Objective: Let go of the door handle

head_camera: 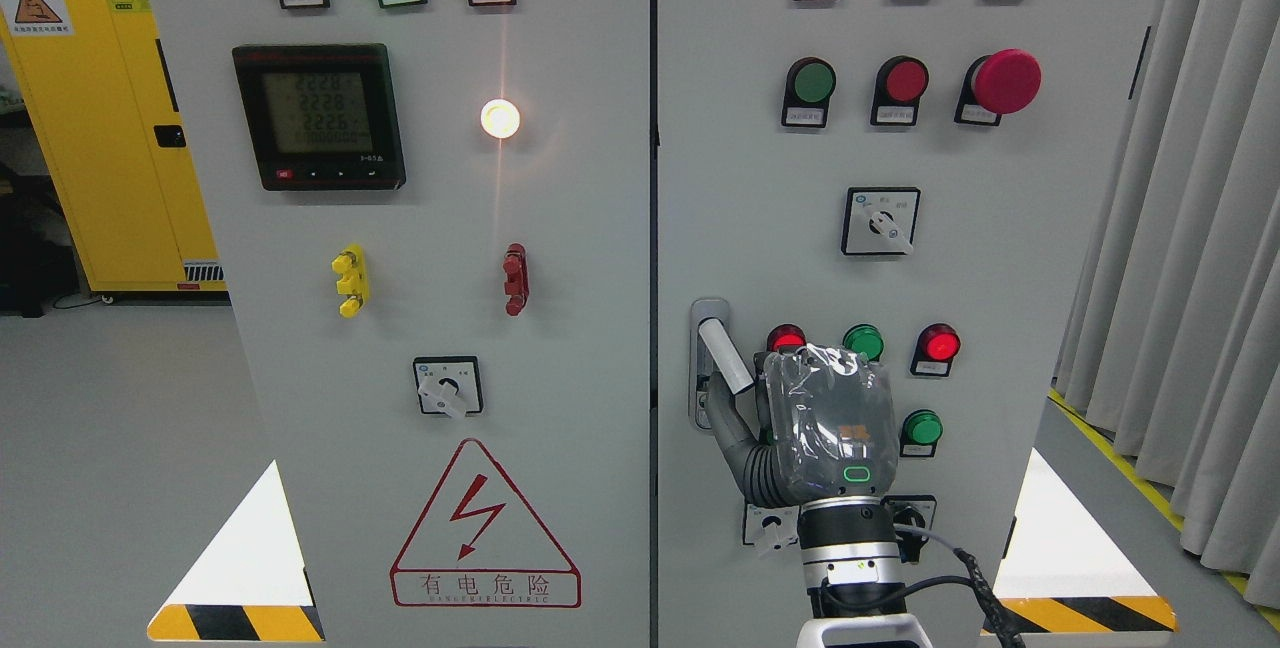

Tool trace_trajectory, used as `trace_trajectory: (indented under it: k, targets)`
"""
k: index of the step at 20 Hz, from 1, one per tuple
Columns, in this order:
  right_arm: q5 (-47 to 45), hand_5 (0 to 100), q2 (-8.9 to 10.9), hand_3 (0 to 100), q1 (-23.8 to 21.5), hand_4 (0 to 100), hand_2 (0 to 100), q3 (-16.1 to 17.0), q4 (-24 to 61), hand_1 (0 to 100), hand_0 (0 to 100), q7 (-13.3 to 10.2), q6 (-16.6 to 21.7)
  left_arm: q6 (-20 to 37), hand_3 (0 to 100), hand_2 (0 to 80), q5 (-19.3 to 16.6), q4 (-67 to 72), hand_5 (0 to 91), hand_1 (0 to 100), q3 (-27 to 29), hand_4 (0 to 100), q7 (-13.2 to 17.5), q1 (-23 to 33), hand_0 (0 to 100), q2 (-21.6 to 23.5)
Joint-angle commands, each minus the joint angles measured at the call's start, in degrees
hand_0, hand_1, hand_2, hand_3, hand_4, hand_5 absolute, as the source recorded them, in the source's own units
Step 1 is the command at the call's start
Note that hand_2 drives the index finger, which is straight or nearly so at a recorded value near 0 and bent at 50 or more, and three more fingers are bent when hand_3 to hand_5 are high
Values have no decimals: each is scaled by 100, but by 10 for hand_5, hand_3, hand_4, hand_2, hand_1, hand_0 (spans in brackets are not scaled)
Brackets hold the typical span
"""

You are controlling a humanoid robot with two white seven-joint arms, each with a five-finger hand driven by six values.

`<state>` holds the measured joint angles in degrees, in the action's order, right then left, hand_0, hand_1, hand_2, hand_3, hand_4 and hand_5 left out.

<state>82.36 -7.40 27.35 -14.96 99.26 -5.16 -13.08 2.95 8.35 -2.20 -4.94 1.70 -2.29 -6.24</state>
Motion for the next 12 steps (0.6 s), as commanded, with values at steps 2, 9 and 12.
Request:
trace_trajectory:
  k: [2,9,12]
  targets:
    - [0,1000,1,1000,-28,1000,1000,55,32,408,705,6,7,-5,0,0,0,0,0,556,2,0,-3,0,120,0]
    - [0,1000,1,1000,-28,1000,1000,55,58,407,703,6,7,-5,0,0,0,0,0,556,2,0,-3,0,120,0]
    - [0,1000,1,1000,-28,1000,1000,64,76,406,703,6,7,-5,0,0,0,0,0,556,2,0,-3,0,120,0]
